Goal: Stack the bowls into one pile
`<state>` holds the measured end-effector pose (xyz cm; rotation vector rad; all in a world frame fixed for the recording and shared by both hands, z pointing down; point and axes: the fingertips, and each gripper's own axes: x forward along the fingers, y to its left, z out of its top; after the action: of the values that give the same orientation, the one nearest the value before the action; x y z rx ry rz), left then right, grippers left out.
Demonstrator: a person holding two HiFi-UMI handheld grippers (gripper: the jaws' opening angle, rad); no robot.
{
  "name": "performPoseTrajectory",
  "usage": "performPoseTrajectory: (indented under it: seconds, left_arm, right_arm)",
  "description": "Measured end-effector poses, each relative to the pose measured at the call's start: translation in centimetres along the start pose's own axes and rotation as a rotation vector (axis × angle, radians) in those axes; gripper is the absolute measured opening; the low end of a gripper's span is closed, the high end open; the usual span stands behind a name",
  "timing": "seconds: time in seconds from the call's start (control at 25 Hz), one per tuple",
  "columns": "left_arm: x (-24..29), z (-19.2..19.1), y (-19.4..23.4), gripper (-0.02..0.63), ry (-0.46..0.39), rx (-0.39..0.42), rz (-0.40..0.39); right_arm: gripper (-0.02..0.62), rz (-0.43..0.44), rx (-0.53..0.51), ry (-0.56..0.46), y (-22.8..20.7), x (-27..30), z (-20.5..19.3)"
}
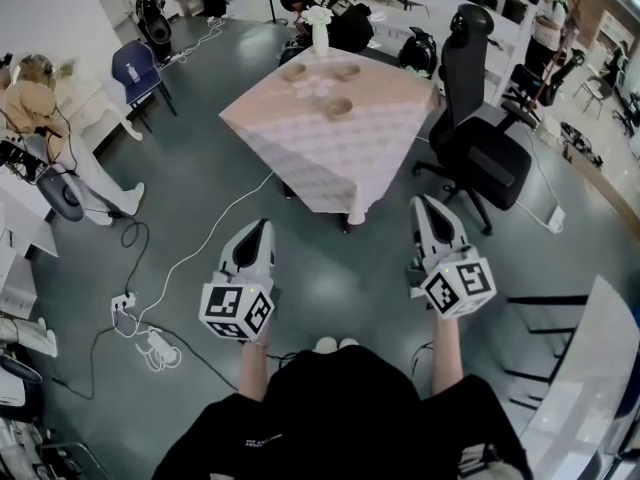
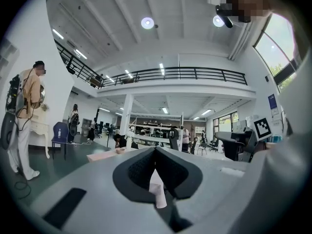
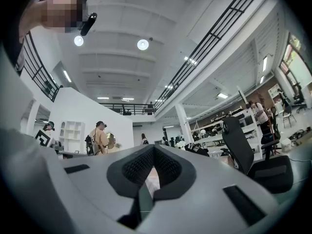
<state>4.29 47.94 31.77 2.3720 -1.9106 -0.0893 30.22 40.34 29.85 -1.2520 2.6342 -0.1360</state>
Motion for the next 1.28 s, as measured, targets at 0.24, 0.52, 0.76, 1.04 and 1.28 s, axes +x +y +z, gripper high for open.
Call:
performPoseTrajectory:
  seconds: [0.24,0.52,0.76,1.04,1.28]
  left_arm:
    - [0.3,-0.9,0.0,-0.003,0.021,-0.011,0.022]
    - [2.3,-1.5,1.7,-0.003,0.042,-0.023,0.032]
    - [6.7,-2.5,5.6,-0.003,0.051,-0.034,0.028]
    - [13.6,-1.1,10.4,-0.003,0.040,-0.029,-0.014]
    - [18.9,-0.5,13.6,-0.002,0.038,-0.039,-0.058]
  right_arm:
    - [-0.008,0.000,0.034,0.011,-0.6,0.8,-1.0]
    - [-0.008,0.003,0.058,0.038,-1.6,3.7,-2.4]
    - [-0.008,-0.016,0.066,0.050,-3.1,8.7,-4.5]
    - [-0.008,-0.041,0.057,0.044,-5.2,15.6,-4.7]
    - [-0.008,-0.072,0.039,0.041,-6.7,20.5,-4.5]
